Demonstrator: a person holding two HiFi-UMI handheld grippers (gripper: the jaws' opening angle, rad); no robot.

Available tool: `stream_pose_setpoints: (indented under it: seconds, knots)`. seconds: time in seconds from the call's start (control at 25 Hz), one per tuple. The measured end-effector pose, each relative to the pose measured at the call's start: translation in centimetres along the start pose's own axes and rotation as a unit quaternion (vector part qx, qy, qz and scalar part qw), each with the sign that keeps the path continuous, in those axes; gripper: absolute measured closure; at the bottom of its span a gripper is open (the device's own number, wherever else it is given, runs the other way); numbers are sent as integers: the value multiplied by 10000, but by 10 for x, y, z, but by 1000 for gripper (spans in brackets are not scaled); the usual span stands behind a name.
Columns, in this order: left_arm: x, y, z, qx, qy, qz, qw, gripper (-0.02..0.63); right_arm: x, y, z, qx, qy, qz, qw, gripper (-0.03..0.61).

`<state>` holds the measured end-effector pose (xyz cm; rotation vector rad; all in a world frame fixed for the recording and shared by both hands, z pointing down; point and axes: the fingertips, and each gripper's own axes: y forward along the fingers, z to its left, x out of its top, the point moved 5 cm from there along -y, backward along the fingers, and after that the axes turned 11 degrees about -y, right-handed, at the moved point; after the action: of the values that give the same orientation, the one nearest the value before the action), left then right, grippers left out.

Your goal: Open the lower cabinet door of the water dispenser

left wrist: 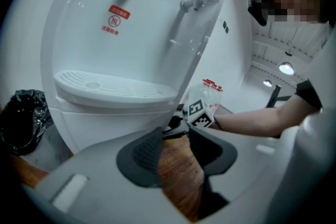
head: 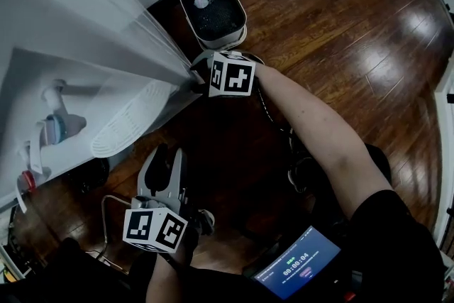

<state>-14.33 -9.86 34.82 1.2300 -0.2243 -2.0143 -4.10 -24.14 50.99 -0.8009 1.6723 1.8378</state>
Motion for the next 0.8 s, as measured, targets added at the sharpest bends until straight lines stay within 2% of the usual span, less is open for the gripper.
stream_pose_setpoints:
  seconds: [0.08, 0.2, 0.6, 0.68, 0.8]
  knots:
    - [0, -1, 3, 33, -38, -42, 10000, 436, 2, 1, -2, -106, -193, 144, 9997, 356]
    - [-1, -2, 6, 70, -45, -71, 9999, 436, 1, 3, -7, -230, -117, 104, 9996, 293]
    - [-7, -1, -2, 22, -5, 34, 10000, 438, 8, 4, -5, -146, -631, 251, 9976, 296]
    - [-4, -1, -1, 25, -37, -2, 10000, 440, 7, 1, -4, -166, -519, 160, 9984, 327]
    - [-7, 0, -2, 5, -51, 26, 10000, 440, 7, -1, -3, -220, -223, -3, 9995, 332]
